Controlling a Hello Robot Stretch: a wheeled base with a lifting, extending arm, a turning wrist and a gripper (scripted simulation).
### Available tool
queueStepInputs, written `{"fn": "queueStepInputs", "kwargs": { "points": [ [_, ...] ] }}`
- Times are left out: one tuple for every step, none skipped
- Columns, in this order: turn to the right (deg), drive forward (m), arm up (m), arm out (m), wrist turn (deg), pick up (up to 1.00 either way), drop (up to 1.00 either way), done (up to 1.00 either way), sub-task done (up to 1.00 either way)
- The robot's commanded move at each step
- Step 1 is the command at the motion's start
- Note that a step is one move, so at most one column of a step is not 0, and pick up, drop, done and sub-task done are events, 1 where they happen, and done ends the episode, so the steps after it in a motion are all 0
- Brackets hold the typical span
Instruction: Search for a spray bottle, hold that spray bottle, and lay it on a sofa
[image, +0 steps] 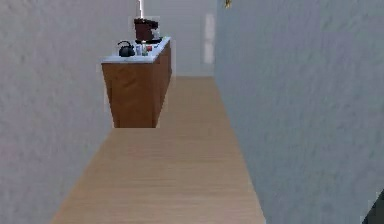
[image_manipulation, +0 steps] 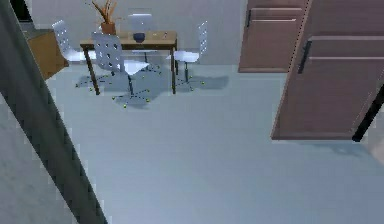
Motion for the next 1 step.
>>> {"fn": "queueStepInputs", "kwargs": {
  "points": [
    [0.0, 1.00, 0.00, 0.00, 0.0, 0.00, 0.00, 0.00, 0.00]
  ]
}}
